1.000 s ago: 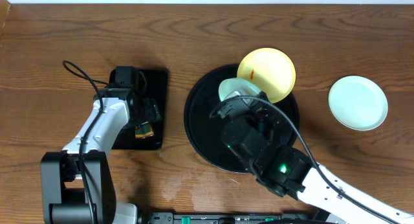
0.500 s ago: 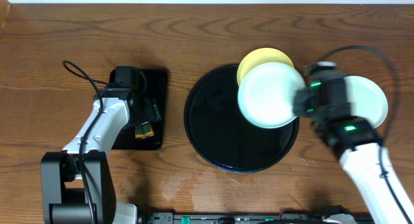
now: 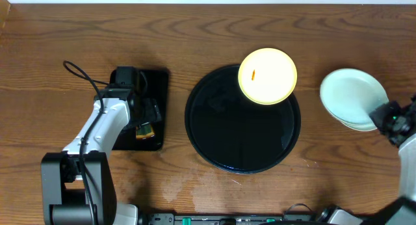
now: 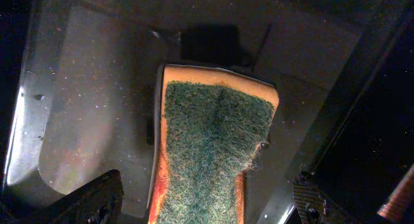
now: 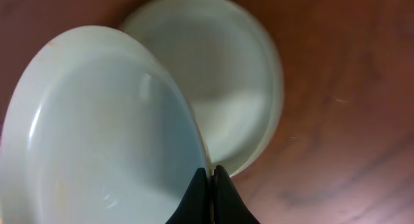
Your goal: Clean dirty plates on tray and stack at the side
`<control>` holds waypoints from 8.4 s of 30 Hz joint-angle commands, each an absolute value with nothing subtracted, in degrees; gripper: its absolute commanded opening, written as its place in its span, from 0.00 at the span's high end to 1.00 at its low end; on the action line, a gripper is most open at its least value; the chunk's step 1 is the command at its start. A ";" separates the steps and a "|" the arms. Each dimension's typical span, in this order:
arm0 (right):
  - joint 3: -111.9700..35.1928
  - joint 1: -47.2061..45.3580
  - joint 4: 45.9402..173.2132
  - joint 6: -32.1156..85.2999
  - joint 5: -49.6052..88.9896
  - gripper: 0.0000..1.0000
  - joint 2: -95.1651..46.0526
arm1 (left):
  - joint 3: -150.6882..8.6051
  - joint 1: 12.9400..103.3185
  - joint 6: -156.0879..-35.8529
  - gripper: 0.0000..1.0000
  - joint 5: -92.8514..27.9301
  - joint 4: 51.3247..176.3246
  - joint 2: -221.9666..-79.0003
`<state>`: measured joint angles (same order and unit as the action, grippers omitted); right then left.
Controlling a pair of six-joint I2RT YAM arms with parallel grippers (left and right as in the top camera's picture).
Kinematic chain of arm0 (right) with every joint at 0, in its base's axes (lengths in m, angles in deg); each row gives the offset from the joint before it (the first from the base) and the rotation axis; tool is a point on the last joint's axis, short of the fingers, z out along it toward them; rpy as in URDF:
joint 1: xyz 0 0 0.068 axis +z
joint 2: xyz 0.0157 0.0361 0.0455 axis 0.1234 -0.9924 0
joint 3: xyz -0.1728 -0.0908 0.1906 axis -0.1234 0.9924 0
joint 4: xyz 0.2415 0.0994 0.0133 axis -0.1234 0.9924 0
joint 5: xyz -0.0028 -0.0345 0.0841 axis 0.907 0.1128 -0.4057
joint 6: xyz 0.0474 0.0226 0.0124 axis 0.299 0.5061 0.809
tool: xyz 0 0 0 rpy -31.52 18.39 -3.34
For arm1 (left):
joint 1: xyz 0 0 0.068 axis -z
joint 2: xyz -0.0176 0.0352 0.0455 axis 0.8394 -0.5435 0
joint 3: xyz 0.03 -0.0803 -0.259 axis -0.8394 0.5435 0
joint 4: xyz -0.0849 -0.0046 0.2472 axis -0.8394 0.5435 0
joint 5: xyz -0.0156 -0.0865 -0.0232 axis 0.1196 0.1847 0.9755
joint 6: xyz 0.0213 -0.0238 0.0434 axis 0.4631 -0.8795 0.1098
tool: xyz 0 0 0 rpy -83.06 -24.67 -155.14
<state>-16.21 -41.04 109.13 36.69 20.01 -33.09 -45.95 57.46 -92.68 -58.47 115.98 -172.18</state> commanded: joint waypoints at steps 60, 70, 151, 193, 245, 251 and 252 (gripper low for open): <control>-17.05 -3.47 107.97 37.32 16.64 0.99 -43.10 | -46.02 57.20 -92.35 0.15 -58.34 116.17 -171.96; -15.25 4.49 111.97 47.86 22.68 0.90 -43.47 | -46.02 57.20 -92.35 0.15 -58.34 116.17 -171.96; -15.25 5.34 102.33 20.63 17.36 0.99 -53.77 | -45.91 57.42 -95.02 0.57 -59.02 116.61 -175.76; -15.12 5.36 102.44 24.41 21.28 0.99 -53.88 | -62.21 96.00 -114.76 0.92 -42.91 101.42 -185.20; -15.12 5.34 105.59 23.90 21.28 0.99 -53.88 | -74.17 89.09 -106.91 0.94 -90.97 130.29 -181.05; -15.12 5.34 103.97 15.34 19.59 0.99 -53.88 | -72.37 77.77 -105.84 0.93 -78.05 136.46 -175.41; -15.12 5.34 103.51 13.41 18.72 0.99 -53.88 | -71.63 75.80 -104.33 0.93 -74.93 136.37 -175.41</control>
<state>-16.19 6.19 103.93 20.58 15.29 -52.54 -72.94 80.65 -107.00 -84.26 135.98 -175.41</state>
